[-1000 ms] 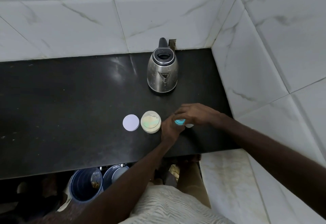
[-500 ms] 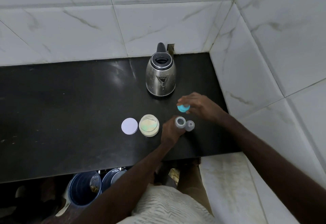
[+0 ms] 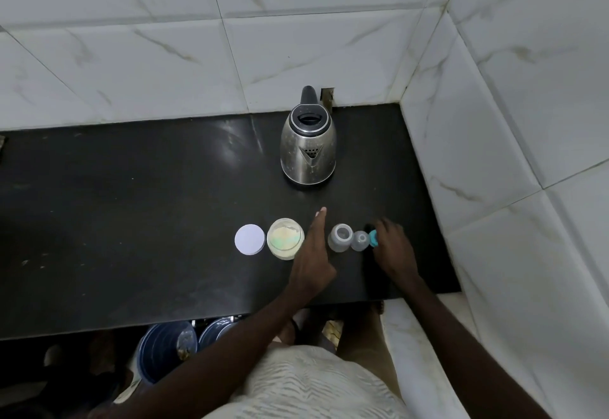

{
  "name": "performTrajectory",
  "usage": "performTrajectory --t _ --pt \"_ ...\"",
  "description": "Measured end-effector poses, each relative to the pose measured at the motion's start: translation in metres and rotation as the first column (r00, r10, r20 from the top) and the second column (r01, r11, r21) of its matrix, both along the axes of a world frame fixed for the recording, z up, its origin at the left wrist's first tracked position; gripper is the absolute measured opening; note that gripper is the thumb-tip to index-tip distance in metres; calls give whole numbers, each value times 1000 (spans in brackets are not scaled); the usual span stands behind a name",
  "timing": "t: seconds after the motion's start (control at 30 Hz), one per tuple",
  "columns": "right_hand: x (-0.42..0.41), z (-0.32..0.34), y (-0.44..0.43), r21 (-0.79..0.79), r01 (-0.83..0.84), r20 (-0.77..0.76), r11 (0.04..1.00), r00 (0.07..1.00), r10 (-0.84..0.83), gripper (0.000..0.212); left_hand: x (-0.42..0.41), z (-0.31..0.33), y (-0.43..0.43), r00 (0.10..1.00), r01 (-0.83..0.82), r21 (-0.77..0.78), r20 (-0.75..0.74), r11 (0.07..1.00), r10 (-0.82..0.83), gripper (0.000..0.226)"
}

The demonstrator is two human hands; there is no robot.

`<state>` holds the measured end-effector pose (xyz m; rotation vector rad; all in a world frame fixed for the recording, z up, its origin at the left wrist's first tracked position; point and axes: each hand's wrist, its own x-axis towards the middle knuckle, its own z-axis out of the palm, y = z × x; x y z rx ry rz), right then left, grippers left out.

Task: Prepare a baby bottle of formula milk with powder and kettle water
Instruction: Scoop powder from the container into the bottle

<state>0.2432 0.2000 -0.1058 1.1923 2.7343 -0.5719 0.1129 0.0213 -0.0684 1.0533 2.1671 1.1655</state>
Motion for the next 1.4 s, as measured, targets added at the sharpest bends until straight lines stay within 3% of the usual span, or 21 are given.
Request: performTrajectory --t 0.1,0.23,0.37,0.5,0.6,0.7,0.77,0.83,0.9,1.0,1.07,1.17,1.27,1.4 --pt "-4 -1 -6 32 -43 -104 999 993 46 61 -7 19 -16 994 11 87 -113 996 -1 98" --pt "-11 -2 -15 111 -159 -147 981 974 174 43 -18 27 -36 966 -74 161 -235 984 111 100" --pt "-15 -4 -14 142 -146 -186 979 968 172 37 -35 9 -49 928 -144 167 -318 975 192 94" --pt "-19 6 -13 112 -148 -151 983 975 164 57 -50 -11 -54 950 -233 39 -204 972 236 118" --pt "-27 39 -21 56 33 -337 998 942 -12 65 -57 -20 -54 972 -233 -67 -54 970 229 121" --pt "-45 84 -45 -28 191 -588 981 791 -171 49 -61 -25 -56 974 -224 -83 3 971 225 110" --pt "-63 105 -67 -46 61 -643 997 762 -76 33 -61 -27 -56 977 -213 -65 -12 975 213 102" --pt "-84 108 -91 -44 -197 -512 979 846 147 22 -58 -30 -58 980 -200 -39 -2 979 200 97" --pt "-103 104 -114 -74 -348 -223 934 919 325 22 -53 -31 -61 976 -206 8 72 979 205 94" --pt "-120 96 -135 15 -435 137 900 893 429 26 -51 -32 -66 982 -187 62 20 980 186 86" --pt "-125 93 -140 34 -467 269 883 856 442 28 -50 -30 -67 986 -160 74 -37 984 163 80" --pt "-127 83 -144 20 -479 341 878 828 444 29 -48 -30 -68 985 -132 84 -104 988 140 75" --pt "-124 79 -148 17 -424 289 906 869 401 26 -47 -28 -72 987 -128 92 -81 988 135 75" --pt "-119 80 -150 134 -395 215 909 907 362 28 -50 -27 -73 990 -133 97 -39 986 137 77"
